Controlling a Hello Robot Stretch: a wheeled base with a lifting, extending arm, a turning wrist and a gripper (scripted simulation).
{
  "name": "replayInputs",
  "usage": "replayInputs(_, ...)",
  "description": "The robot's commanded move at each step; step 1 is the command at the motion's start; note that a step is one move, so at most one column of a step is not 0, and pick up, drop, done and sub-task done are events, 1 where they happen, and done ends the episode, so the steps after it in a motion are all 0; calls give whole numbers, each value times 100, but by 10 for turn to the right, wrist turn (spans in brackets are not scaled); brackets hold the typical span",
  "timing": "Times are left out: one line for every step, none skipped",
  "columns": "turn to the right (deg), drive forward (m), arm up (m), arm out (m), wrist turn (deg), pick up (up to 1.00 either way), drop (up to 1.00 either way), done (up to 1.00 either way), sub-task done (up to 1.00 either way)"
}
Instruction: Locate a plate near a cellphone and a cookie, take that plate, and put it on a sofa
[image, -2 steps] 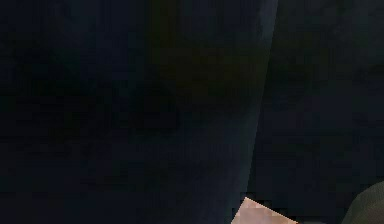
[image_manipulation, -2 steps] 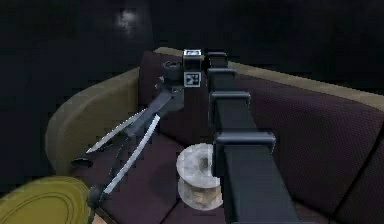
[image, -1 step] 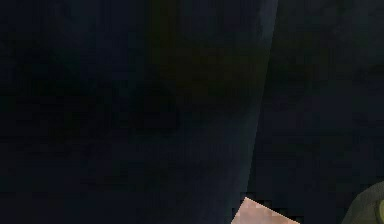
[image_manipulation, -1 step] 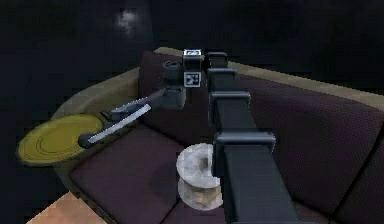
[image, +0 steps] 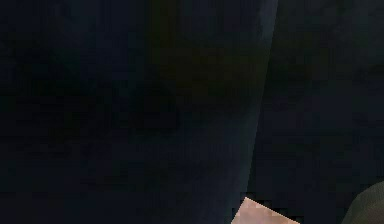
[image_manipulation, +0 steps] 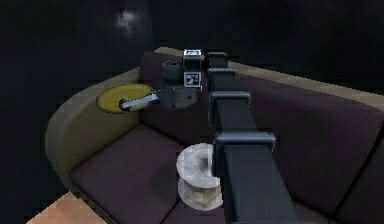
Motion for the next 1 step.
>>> replayInputs(0,0,0,0,450,0,0,0,0)
